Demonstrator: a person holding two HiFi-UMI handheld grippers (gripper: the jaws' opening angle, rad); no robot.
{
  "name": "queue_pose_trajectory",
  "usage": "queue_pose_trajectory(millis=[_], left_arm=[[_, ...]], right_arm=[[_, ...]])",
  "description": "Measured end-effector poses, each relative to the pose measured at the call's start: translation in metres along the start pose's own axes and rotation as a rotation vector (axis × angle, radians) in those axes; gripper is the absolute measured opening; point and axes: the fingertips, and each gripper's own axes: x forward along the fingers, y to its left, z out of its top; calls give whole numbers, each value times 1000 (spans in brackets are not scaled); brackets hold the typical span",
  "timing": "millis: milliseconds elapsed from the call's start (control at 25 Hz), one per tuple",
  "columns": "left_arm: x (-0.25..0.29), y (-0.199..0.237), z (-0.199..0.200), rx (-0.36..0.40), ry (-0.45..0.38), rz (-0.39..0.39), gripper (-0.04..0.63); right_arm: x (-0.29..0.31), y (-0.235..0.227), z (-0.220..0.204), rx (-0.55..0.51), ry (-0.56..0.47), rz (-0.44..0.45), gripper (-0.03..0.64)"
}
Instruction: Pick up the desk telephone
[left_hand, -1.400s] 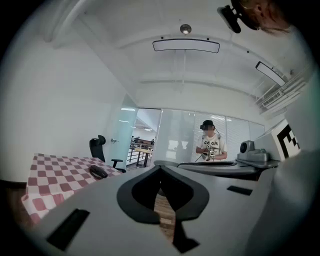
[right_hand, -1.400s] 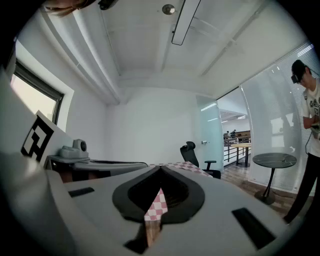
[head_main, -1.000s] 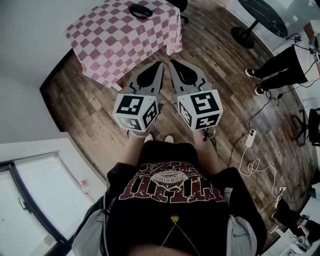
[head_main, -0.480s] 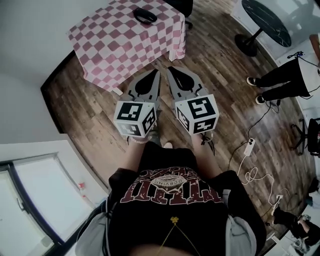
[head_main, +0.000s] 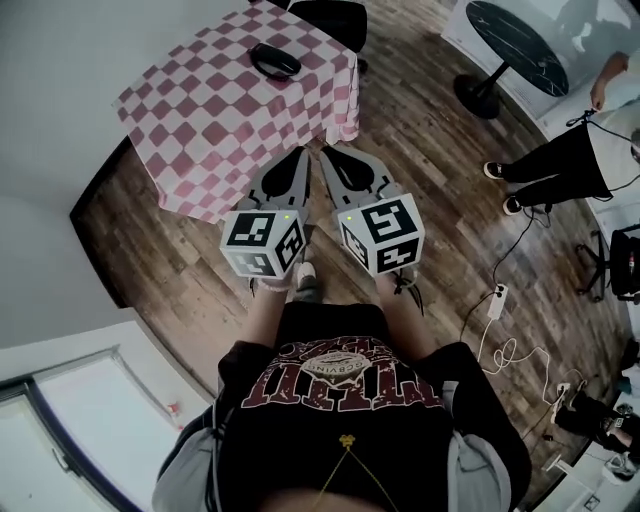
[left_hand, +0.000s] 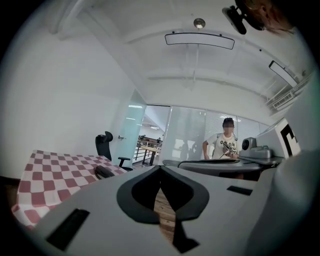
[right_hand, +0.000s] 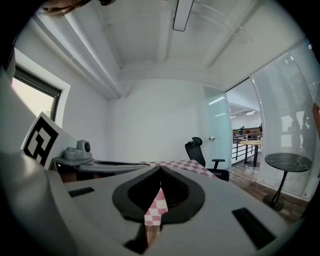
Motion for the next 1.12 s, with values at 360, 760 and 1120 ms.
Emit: queue_pose_trajectory(millis=[360,760,1120], left_arm=[[44,46,16,18,4,-62,-2],[69,85,16,27,48,-59,-2],[128,110,21,7,67,-37,-2]], right_arm=[[59,-20,10,14,0,-50,18],[101,-39,13,48,11,-73,18],[150,-83,18,17,46,-40,18]])
